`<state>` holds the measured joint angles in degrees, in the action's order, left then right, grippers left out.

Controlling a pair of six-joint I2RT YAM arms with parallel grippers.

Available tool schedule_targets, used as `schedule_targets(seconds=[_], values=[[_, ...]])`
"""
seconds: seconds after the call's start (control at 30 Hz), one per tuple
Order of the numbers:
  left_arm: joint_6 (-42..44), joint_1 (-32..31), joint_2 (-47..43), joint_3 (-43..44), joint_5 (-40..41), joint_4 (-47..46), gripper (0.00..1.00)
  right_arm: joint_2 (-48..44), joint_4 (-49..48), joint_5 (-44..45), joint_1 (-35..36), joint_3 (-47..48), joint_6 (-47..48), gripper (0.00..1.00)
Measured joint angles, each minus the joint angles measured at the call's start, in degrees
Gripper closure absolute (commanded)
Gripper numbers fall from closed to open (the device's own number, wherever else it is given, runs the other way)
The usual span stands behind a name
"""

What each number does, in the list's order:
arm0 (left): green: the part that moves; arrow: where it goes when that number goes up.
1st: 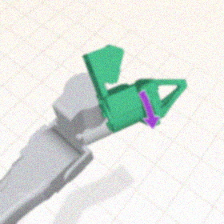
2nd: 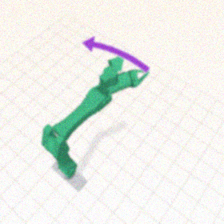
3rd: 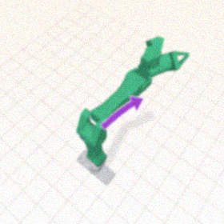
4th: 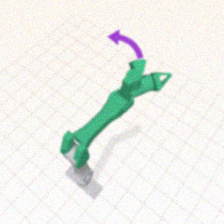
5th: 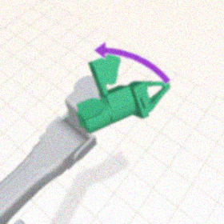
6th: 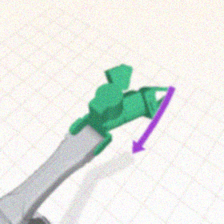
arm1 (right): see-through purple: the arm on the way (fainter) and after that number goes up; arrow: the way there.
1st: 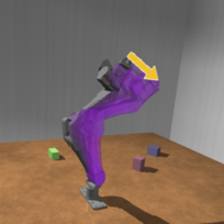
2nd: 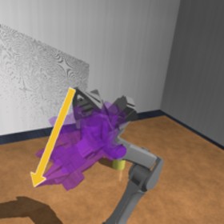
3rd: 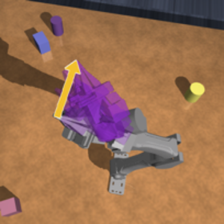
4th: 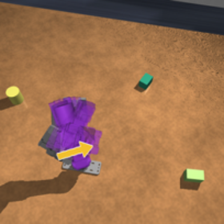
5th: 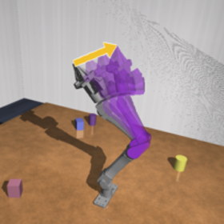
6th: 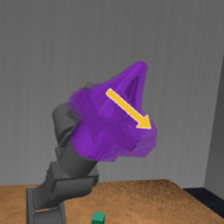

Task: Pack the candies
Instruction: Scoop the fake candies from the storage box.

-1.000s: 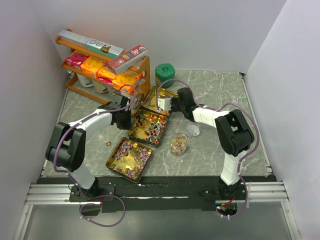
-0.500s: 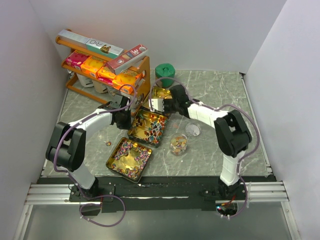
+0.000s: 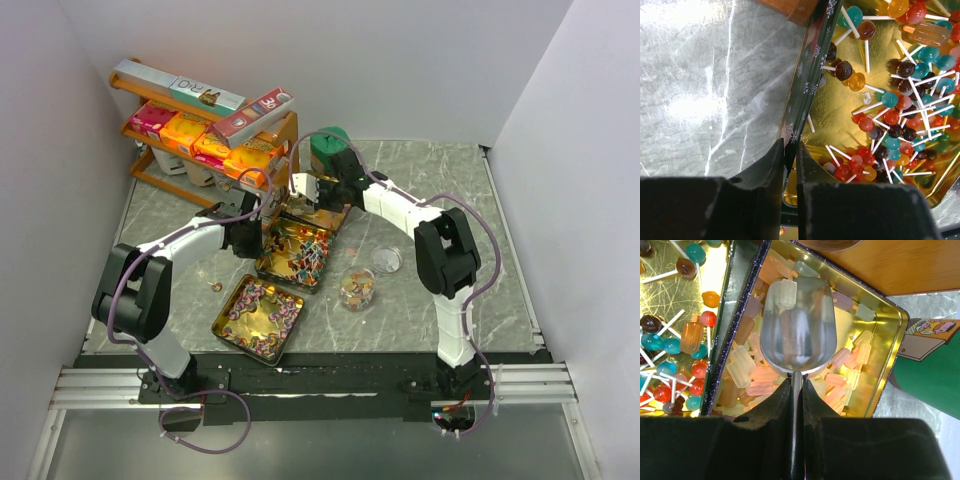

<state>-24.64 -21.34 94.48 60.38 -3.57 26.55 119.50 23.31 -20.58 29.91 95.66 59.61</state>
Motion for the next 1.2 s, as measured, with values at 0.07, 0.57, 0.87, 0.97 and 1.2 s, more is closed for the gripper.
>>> schedule_targets(seconds=[0.07, 0.57, 0.87, 0.97, 1.2], values=[[0.0, 0.0, 0.0, 0.0, 0.0, 0.0, 0.99, 0.0, -0.2, 0.3, 0.0, -0.2, 0.0, 1.00], [0.0, 0.0, 0.0, 0.0, 0.0, -0.1, 0.99, -6.8, -9.9, 1.1, -4.5, -12.9, -1.0, 1.00], [0.4, 0.0, 0.0, 0.0, 0.1, -0.2, 0.99, -7.1, -4.2, -7.1, -9.0, -12.4, 5.9, 1.00], [1.0, 0.0, 0.0, 0.0, 0.2, -0.2, 0.99, -6.7, -2.3, -6.9, -7.8, -11.2, 8.4, 1.00], [1.5, -0.1, 0.0, 0.0, 0.5, -0.2, 0.99, -5.4, -2.8, -4.9, -5.1, -9.9, 11.9, 1.00]])
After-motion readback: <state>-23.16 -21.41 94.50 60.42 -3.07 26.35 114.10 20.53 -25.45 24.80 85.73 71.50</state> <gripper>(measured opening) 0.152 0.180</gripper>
